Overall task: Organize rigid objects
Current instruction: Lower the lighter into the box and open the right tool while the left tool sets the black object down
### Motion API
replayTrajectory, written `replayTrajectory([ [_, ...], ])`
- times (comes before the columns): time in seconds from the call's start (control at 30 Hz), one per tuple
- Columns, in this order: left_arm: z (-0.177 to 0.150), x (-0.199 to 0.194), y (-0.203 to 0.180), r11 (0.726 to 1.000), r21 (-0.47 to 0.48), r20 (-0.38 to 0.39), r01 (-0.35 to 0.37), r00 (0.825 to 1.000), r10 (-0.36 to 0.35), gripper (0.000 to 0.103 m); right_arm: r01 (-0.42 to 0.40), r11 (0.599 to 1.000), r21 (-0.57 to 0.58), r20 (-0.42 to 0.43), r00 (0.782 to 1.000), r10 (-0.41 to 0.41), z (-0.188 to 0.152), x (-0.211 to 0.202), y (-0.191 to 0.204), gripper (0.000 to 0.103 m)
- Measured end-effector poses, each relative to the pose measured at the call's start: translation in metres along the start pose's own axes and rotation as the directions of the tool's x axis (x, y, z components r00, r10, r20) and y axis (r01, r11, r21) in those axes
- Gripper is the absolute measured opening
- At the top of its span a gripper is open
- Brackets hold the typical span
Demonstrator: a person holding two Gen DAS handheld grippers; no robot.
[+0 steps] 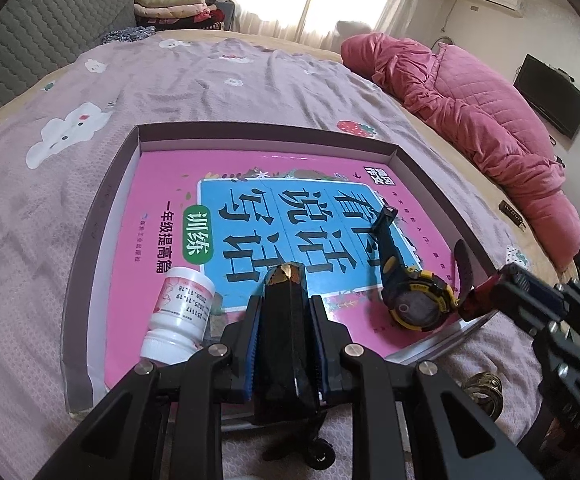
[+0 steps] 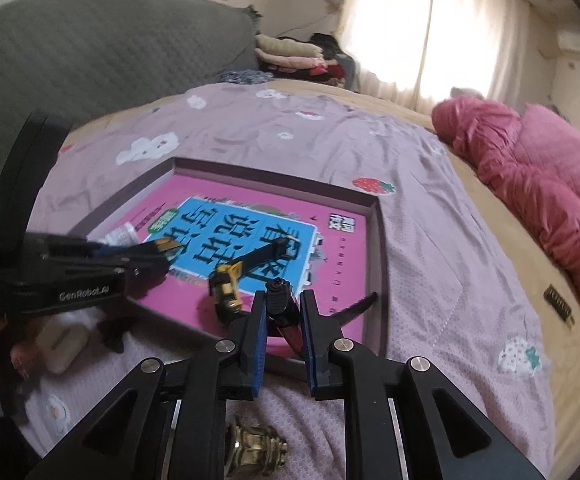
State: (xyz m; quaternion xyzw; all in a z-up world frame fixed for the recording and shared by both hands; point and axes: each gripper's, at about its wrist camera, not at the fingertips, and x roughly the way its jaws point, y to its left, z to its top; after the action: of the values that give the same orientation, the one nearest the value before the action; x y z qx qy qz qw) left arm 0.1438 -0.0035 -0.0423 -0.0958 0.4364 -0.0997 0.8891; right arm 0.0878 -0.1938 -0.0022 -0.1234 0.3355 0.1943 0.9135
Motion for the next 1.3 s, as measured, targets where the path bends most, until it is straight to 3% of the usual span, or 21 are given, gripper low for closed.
replayTrajectory([
  [0.57, -0.002, -0.001, -0.003, 1.000, 0.009, -0.004, 0.002, 1.000, -0.002, 0.023, -0.036, 0.999, -0.025, -0.031, 0.999, 0.036, -0.007, 0.009, 0.009, 0.027],
  [1.3, -0.004, -0.002, -0.007, 1.000, 0.015, -0.012, 0.003, 1.000, -0.002, 0.023, -0.092, 0.994, 0.058, -0.055, 0.994, 0.095, -0.009, 0.014, 0.003, 0.034],
])
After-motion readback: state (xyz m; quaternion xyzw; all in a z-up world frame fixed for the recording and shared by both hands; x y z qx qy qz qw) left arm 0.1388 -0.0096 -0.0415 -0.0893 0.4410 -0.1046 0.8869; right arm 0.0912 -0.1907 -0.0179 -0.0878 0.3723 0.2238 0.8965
